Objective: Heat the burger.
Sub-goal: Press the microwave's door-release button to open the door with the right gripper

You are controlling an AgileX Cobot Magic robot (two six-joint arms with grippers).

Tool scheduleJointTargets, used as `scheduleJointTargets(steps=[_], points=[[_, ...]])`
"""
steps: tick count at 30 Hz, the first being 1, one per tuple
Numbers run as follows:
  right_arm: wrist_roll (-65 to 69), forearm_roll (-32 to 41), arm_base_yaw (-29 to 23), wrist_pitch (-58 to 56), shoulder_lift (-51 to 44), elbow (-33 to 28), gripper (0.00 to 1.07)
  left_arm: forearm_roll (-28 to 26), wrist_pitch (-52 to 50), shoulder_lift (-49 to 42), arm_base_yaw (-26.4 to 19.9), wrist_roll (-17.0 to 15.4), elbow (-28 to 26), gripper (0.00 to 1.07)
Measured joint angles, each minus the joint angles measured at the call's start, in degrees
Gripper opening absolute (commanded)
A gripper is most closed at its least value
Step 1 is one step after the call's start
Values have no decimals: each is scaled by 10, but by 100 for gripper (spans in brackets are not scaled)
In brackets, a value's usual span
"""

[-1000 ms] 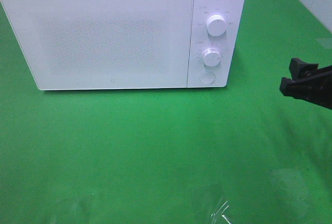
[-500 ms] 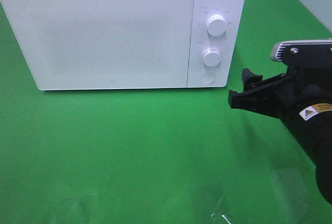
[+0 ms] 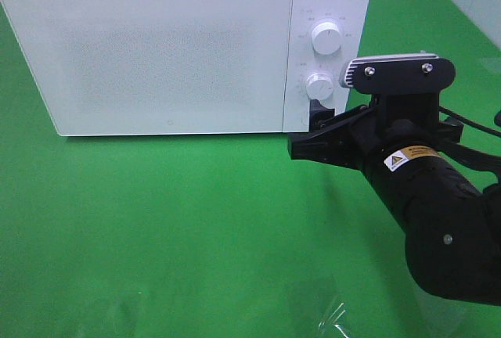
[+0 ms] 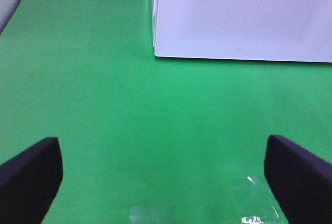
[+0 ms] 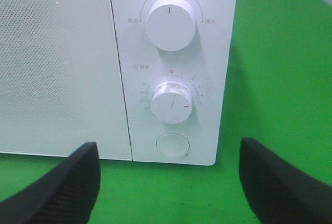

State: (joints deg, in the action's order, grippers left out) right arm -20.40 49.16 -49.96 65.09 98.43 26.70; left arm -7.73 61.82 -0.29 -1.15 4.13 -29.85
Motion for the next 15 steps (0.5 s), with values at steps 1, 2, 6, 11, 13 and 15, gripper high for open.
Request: scheduleJointTargets(steps=[1,2,6,11,13,15], points=[[0,0,0,-3,0,2,75,0,0,0,0,0,0,98],[0,0,0,-3,0,2,75,0,0,0,0,0,0,98],[21,1,0,-10,0,7,75,0,0,0,0,0,0,98],[93,1,0,-11,0,7,72,0,0,0,0,0,0,98],[120,1,0,-11,0,7,71,0,0,0,0,0,0,98],[186,1,0,-11,0,7,68,0,0,0,0,0,0,98]])
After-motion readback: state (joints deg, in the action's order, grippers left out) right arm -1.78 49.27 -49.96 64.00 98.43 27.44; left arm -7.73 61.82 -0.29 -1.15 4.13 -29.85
